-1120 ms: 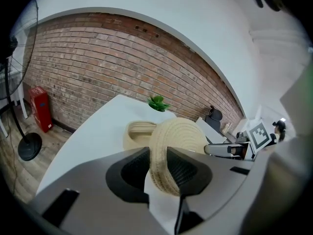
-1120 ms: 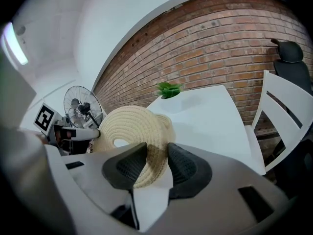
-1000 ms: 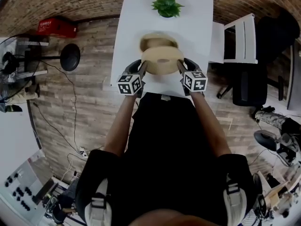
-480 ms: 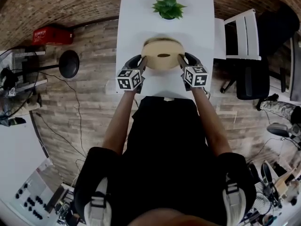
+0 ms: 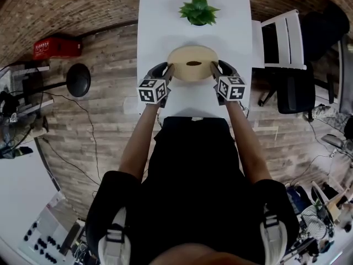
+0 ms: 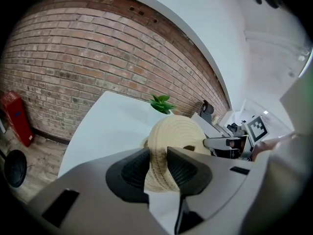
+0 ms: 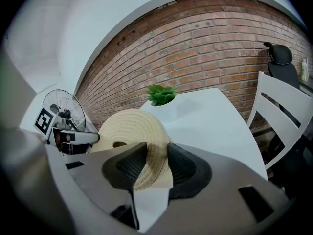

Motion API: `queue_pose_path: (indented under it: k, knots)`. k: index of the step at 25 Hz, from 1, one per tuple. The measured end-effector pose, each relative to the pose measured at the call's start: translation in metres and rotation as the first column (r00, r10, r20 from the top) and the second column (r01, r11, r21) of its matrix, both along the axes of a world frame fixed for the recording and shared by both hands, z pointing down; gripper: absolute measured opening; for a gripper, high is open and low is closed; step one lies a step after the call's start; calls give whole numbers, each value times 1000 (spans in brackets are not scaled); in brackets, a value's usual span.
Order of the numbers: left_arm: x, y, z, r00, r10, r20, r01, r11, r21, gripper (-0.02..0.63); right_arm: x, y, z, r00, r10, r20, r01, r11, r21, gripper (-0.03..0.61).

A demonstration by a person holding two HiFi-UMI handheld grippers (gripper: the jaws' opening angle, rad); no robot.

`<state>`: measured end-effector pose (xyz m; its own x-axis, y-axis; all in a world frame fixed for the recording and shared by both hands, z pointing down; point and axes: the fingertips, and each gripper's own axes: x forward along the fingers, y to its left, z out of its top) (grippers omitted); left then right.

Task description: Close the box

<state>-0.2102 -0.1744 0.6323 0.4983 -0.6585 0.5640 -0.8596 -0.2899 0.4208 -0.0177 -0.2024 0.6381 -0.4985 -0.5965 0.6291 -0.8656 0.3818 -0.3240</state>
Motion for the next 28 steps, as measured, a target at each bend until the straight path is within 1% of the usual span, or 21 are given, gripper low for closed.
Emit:
queue_pose_path:
  k: [5,11,15,20,28]
  knots:
    - [-1,-10,11,1000,23,6,-23,1000,-11,123,0,-6,6,1000,6,-16,-6,1000,-5,138]
    - [-1,-14,22,998,49,33,-48,999,-23,124,-4,-9,9,997,-24,-80,25,1000,13,140]
    - [-1,-16,27,996,66,55,-65,998,-23,127,-5,-11,12,996,-22,-87,23,1000,11,140]
    - [-1,-18,28,996,73,46,-73,997,-14,133,-5,-12,14,996,-18,-83,19,1000,18,143]
    - [-2,-19,30,998,59,26,-59,998,-4,146,-5,-12,15,996,-15,-82,18,999,32,144]
